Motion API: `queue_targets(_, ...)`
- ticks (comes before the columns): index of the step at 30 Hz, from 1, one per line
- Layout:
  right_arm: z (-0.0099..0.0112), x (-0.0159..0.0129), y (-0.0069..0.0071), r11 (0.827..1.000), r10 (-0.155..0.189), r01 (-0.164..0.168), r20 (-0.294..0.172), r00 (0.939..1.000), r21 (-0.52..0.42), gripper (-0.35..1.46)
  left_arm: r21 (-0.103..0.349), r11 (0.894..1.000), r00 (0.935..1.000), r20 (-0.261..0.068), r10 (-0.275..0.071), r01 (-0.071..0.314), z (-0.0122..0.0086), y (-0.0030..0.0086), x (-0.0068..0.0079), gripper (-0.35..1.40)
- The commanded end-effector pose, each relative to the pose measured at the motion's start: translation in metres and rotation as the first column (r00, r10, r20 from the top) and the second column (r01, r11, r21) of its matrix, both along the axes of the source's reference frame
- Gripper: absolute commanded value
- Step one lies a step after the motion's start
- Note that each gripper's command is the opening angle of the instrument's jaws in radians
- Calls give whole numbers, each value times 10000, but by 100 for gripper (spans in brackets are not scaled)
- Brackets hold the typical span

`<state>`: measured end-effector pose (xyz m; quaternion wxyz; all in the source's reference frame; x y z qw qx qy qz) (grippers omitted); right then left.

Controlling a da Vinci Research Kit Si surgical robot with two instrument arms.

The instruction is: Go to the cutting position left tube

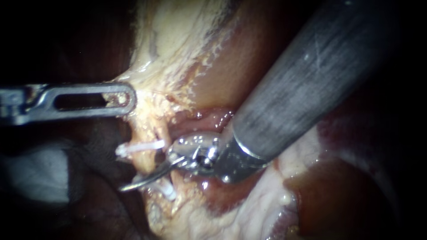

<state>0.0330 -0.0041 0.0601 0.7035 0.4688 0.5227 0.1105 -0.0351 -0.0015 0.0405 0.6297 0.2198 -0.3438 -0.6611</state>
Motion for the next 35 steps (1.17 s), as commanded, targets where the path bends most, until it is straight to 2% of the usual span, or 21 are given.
queue_targets(1, 0, 2, 0, 10000, 9, -9, 21, 10000, -3, 130, -2, 10000, 10000, -4, -4, 4, -1, 0, 0, -33)
queue_targets(13, 7, 4, 1, 10000, 31, -31, 92, 10000, 85, 116, -2, 10000, 10000, -12, -16, 16, -3, -1, -2, -33)
queue_targets(35, 13, 3, -2, 9999, 29, -30, 125, 9999, 100, 118, 1, 10000, 10000, -10, -13, 13, -3, -1, -1, -33)
